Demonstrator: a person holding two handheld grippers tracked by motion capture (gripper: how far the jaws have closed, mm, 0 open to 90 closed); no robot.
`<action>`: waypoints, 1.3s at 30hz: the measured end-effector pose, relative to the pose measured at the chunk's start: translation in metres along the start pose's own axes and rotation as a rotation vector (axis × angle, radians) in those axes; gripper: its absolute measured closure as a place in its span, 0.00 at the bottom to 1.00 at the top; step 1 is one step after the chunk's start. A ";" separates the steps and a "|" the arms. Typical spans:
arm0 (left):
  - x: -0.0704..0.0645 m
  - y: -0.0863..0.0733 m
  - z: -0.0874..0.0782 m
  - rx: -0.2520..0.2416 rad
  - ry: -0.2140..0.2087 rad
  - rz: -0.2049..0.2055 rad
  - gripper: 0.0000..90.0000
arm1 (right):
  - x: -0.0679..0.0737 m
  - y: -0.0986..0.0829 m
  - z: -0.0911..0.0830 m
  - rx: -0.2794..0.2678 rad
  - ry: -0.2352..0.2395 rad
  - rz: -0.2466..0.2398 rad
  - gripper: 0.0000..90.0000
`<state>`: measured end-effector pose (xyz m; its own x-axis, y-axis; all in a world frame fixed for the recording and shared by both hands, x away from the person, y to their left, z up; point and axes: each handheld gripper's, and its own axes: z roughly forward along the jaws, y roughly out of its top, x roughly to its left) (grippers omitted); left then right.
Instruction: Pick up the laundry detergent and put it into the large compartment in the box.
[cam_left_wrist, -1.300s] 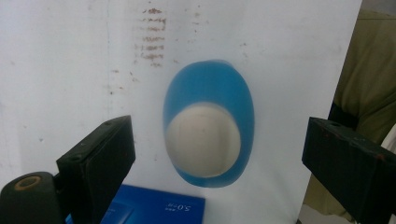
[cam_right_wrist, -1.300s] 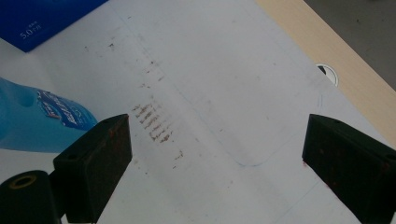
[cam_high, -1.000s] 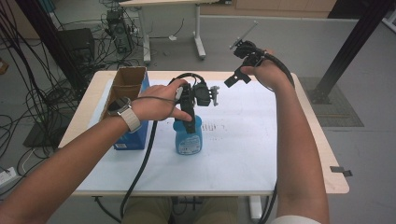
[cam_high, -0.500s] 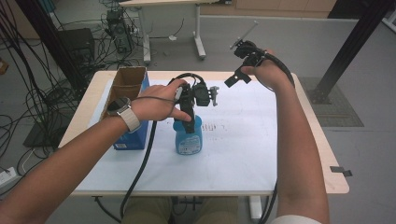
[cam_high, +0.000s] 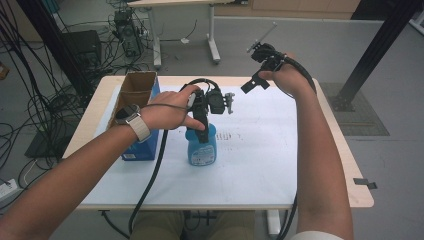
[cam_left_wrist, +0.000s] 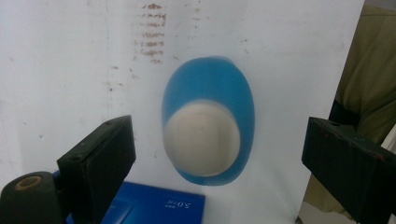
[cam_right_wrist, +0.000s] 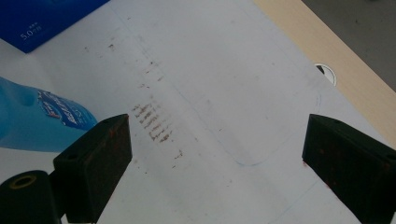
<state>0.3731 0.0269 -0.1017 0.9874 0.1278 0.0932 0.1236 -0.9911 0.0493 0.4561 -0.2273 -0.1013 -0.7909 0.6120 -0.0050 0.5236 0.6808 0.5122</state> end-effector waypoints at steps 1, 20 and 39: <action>0.000 0.000 0.000 -0.002 -0.001 -0.002 0.11 | 0.000 0.000 0.000 0.000 0.000 0.000 0.09; 0.000 -0.001 0.001 -0.002 0.004 -0.004 0.11 | 0.000 0.000 0.000 0.001 0.001 0.002 0.09; 0.000 0.000 0.000 0.005 0.005 -0.005 0.11 | 0.001 0.000 0.000 -0.001 0.000 -0.001 0.09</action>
<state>0.3727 0.0271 -0.1021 0.9863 0.1328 0.0975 0.1290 -0.9906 0.0445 0.4556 -0.2269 -0.1014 -0.7913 0.6114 -0.0051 0.5229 0.6810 0.5126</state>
